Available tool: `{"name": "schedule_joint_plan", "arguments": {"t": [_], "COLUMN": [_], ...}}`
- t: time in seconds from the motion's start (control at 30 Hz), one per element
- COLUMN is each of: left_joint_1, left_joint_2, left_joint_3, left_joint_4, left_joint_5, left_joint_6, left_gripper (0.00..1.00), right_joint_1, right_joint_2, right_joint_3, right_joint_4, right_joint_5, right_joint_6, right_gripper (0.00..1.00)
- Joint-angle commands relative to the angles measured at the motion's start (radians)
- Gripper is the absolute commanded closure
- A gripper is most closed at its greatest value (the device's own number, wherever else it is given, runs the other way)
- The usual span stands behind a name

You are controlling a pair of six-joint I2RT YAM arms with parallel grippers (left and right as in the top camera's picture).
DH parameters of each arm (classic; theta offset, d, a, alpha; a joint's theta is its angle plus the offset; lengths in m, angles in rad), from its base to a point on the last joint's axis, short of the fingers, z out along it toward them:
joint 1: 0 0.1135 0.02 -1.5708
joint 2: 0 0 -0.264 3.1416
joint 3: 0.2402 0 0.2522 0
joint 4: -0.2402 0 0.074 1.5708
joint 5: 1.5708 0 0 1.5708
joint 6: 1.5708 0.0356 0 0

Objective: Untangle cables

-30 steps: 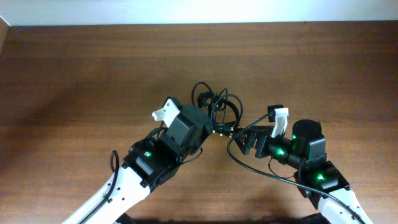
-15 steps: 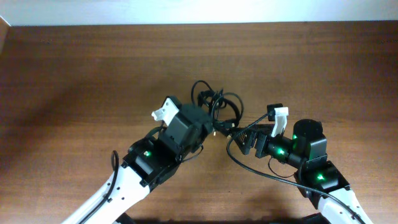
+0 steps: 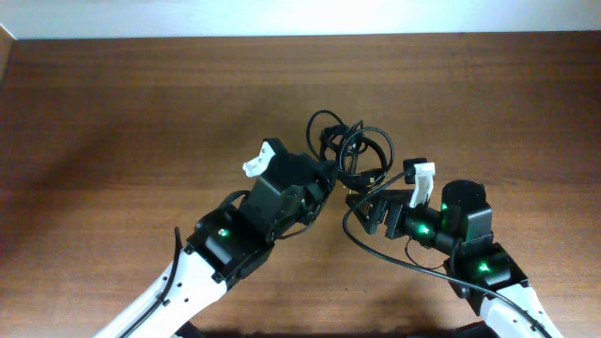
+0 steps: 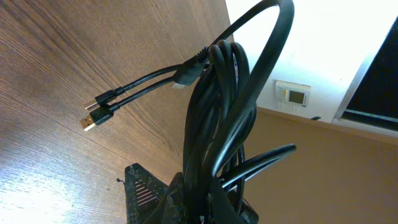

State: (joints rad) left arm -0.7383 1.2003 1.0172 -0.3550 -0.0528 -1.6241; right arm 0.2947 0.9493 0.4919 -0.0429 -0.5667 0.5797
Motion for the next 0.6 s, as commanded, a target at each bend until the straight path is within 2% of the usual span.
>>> {"name": "schedule_joint_plan", "arguments": {"t": [0.0, 0.23, 0.37, 0.4, 0.53, 0.57], "left_joint_1": [0.033, 0.093, 0.093, 0.093, 0.093, 0.093], "left_joint_2": [-0.023, -0.023, -0.023, -0.023, -0.023, -0.023], "left_joint_3": [0.014, 0.014, 0.014, 0.014, 0.014, 0.014], "left_joint_4": [-0.001, -0.057, -0.105, -0.126, -0.269, -0.319], "left_joint_5": [0.009, 0.005, 0.004, -0.003, -0.096, -0.115], "left_joint_6": [-0.013, -0.013, -0.013, -0.013, 0.033, 0.033], "left_gripper": [1.0, 1.0, 0.88, 0.88, 0.92, 0.98], "right_joint_1": [0.005, 0.005, 0.005, 0.005, 0.005, 0.005], "right_joint_2": [0.002, -0.005, -0.009, -0.009, -0.009, -0.009], "right_joint_3": [0.007, 0.007, 0.007, 0.007, 0.007, 0.007], "right_joint_4": [-0.002, 0.023, 0.025, 0.026, 0.025, 0.025], "right_joint_5": [0.017, -0.02, -0.024, -0.024, -0.024, -0.024], "right_joint_6": [-0.004, -0.003, -0.004, -0.004, -0.004, -0.004], "right_gripper": [0.01, 0.01, 0.01, 0.01, 0.01, 0.01]}}
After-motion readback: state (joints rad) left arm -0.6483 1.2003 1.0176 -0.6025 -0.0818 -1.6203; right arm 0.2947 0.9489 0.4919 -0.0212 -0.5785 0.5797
